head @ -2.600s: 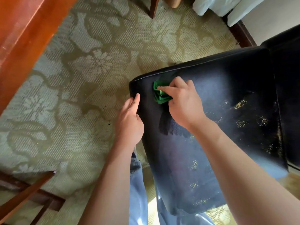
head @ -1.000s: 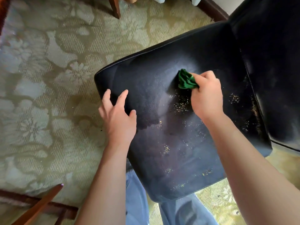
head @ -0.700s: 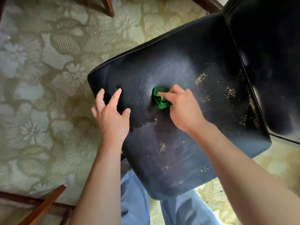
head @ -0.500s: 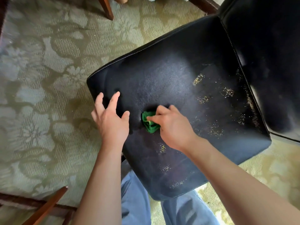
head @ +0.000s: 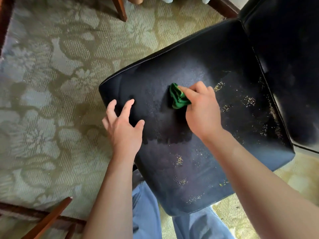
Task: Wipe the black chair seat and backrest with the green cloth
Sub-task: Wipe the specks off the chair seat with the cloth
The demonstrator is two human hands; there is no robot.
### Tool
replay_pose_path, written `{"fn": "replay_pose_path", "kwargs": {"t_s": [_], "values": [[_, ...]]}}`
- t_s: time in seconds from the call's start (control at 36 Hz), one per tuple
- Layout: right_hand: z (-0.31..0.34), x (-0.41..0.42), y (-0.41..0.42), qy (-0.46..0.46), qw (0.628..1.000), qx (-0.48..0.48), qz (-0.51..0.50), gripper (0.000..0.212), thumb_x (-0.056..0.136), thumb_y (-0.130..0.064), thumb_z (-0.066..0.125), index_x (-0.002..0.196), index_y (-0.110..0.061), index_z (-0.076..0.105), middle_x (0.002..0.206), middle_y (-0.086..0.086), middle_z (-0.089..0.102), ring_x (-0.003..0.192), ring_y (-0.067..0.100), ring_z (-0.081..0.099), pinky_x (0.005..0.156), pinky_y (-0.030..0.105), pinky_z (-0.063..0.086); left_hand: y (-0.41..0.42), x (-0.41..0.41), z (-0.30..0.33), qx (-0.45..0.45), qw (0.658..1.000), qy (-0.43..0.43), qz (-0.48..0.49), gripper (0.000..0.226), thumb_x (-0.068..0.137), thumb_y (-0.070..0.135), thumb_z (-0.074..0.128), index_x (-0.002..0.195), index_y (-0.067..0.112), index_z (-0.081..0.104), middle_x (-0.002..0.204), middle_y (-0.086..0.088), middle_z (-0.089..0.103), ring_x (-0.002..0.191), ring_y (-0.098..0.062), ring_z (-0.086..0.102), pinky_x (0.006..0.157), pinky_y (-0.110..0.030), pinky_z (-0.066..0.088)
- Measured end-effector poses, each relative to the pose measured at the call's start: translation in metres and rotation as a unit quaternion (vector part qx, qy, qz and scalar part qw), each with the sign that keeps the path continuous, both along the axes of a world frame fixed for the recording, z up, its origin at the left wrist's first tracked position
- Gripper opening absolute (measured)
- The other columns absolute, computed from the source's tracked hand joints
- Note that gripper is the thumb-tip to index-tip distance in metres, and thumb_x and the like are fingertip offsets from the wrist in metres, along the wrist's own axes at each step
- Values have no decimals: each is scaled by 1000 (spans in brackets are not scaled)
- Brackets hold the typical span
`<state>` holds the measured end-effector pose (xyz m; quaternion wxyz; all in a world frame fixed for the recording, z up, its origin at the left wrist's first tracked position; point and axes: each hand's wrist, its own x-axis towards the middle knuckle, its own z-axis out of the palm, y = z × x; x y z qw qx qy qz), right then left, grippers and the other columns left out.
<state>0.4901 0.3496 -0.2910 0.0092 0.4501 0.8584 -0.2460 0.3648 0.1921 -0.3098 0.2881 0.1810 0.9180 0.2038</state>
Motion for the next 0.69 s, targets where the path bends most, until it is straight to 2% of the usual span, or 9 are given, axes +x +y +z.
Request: {"fn": "replay_pose_path", "kwargs": {"t_s": [0.17, 0.22, 0.33, 0.44, 0.56, 0.61, 0.69], "values": [[-15, -19, -7, -49, 998, -12, 46, 63, 83, 4, 41, 136, -27, 55, 106, 1, 50, 91, 26, 34, 56, 35, 40, 3, -1, -2, -1, 1000, -10, -11, 63, 91, 24, 70, 144, 47, 45, 165, 12, 12, 141, -24, 22, 94, -28, 30], [-14, -16, -14, -39, 996, -33, 70, 62, 83, 4, 39, 133, -27, 59, 102, 1, 51, 87, 26, 34, 56, 36, 43, 4, -2, -3, -3, 1000, -6, -9, 64, 91, 24, 71, 144, 48, 45, 165, 13, 12, 141, -25, 22, 97, -32, 35], [-7, -8, -39, -53, 987, -88, 120, 53, 87, -2, 44, 126, -32, 64, 96, -3, 50, 85, 19, 30, 56, 30, 31, 5, -3, -3, -3, 1000, 0, -8, 64, 89, 22, 73, 142, 46, 47, 164, 10, 15, 141, -28, 24, 105, -39, 39], [2, 10, -60, -77, 963, -164, 199, 52, 85, -6, 44, 119, -38, 67, 95, -5, 50, 87, 21, 36, 60, 32, 41, 4, -3, 0, 0, 1000, -6, -5, 64, 87, 21, 75, 141, 44, 49, 163, 8, 17, 139, -29, 25, 108, -40, 36], [7, 22, -68, -112, 935, -208, 264, 53, 85, -4, 44, 118, -39, 66, 99, -8, 50, 90, 20, 37, 61, 29, 36, 3, -2, 2, -4, 1000, -10, 2, 63, 87, 21, 75, 141, 43, 50, 163, 8, 17, 139, -29, 26, 109, -40, 35], [8, 25, -65, -91, 936, -225, 255, 57, 81, -3, 41, 117, -39, 66, 98, -9, 51, 90, 20, 40, 63, 31, 43, 3, 1, 1, -7, 1000, -3, -1, 63, 88, 21, 75, 142, 42, 49, 164, 7, 17, 139, -31, 27, 111, -40, 33], [9, 33, -52, 6, 960, -224, 169, 68, 69, -4, 34, 119, -37, 66, 92, -12, 51, 89, 23, 48, 70, 41, 51, 3, 3, 0, -6, 1000, 8, -9, 64, 88, 21, 74, 142, 41, 48, 164, 5, 16, 136, -33, 28, 112, -39, 31]]}}
